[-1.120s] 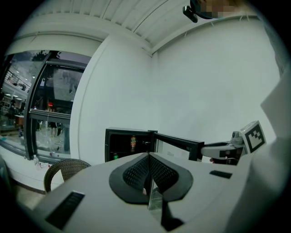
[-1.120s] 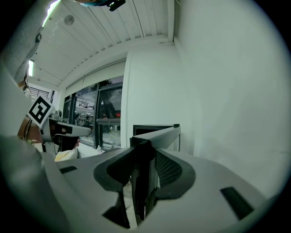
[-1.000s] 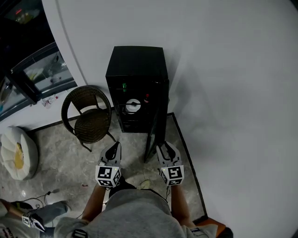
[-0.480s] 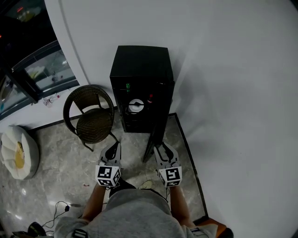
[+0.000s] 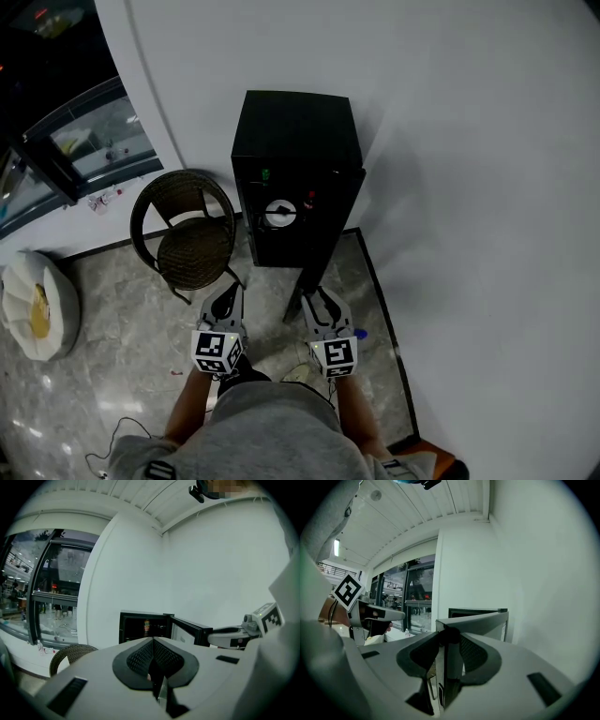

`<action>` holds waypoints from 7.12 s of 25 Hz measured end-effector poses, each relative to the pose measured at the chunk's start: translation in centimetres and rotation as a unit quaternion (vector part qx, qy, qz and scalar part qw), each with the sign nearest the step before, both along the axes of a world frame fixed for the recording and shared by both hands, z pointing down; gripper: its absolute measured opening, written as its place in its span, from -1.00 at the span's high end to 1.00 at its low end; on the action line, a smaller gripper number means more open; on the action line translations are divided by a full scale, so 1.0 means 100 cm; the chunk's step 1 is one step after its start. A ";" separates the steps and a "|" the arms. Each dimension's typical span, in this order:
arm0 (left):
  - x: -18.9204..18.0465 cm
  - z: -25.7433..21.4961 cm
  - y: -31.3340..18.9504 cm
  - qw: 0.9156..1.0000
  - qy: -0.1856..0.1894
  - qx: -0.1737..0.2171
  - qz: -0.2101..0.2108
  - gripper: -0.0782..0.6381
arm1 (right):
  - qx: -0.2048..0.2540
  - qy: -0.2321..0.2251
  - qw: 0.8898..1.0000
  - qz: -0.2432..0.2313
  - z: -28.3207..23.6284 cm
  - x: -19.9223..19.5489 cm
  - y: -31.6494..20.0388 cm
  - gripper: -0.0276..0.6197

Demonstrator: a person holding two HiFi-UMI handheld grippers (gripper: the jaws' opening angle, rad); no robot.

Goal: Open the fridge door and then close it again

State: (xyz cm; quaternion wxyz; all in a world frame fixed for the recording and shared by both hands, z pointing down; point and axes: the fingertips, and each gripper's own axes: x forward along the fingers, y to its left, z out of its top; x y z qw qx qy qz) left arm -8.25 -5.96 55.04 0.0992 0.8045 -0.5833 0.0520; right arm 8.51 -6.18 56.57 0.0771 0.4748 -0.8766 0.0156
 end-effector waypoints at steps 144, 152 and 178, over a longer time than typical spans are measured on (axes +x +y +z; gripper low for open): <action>-0.197 0.026 -0.234 0.999 0.011 -0.011 0.037 0.77 | -0.012 0.005 0.995 0.095 0.006 -0.211 -0.283 0.71; -0.194 0.022 -0.231 0.999 0.009 -0.007 0.039 0.77 | -0.017 0.002 0.997 0.077 0.003 -0.206 -0.278 0.71; -0.152 -0.011 -0.201 0.995 0.001 0.027 0.099 0.77 | 0.034 0.022 0.992 0.119 -0.035 -0.143 -0.189 0.80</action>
